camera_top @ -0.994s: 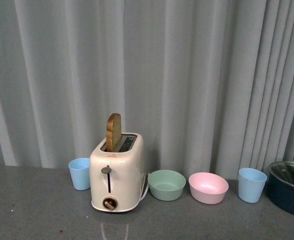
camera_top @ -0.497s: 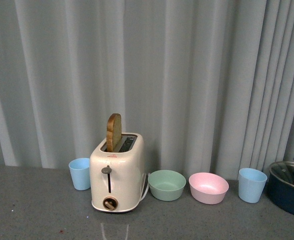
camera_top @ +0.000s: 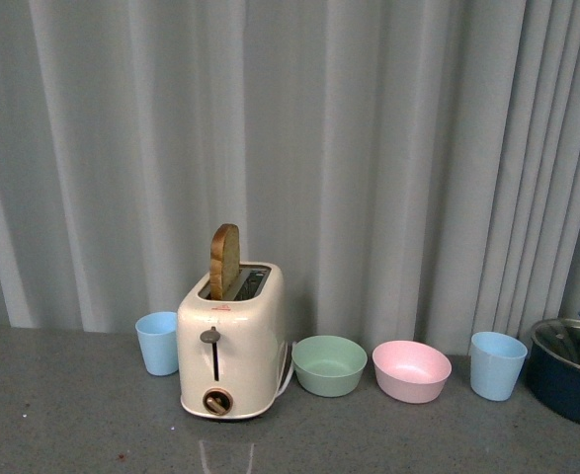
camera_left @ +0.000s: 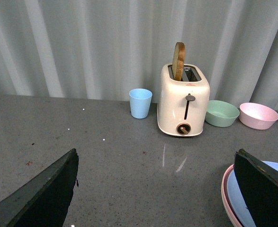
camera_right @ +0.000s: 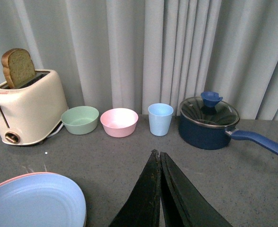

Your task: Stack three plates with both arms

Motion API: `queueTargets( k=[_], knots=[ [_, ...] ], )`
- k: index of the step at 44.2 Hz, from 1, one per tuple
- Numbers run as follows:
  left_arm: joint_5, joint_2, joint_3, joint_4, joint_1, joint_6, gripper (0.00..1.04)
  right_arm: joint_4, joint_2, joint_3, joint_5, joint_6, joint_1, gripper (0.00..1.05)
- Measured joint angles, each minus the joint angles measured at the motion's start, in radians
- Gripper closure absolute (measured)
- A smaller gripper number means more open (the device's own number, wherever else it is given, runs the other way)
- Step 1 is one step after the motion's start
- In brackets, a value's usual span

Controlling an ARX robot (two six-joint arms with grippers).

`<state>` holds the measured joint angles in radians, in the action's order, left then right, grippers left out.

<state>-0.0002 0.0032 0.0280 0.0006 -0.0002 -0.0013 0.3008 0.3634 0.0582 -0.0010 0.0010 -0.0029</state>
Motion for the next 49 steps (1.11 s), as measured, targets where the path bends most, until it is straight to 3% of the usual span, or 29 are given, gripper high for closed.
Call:
queueTargets(
  k=[25, 30, 46, 49],
  knots=[
    [0.000, 0.000, 0.000, 0.000, 0.000, 0.000, 0.07, -0.126, -0.192, -0.053, 0.000, -0.001, 0.000, 1.02],
    [0.000, 0.000, 0.000, 0.000, 0.000, 0.000, 0.07, -0.290, -0.320, -0.052, 0.000, -0.001, 0.000, 1.02],
    [0.000, 0.000, 0.000, 0.000, 0.000, 0.000, 0.07, -0.299, -0.358, -0.052, 0.000, -0.001, 0.000, 1.02],
    [0.000, 0.000, 0.000, 0.000, 0.000, 0.000, 0.07, -0.299, -0.358, -0.052, 0.000, -0.002, 0.000, 0.90]
  ],
)
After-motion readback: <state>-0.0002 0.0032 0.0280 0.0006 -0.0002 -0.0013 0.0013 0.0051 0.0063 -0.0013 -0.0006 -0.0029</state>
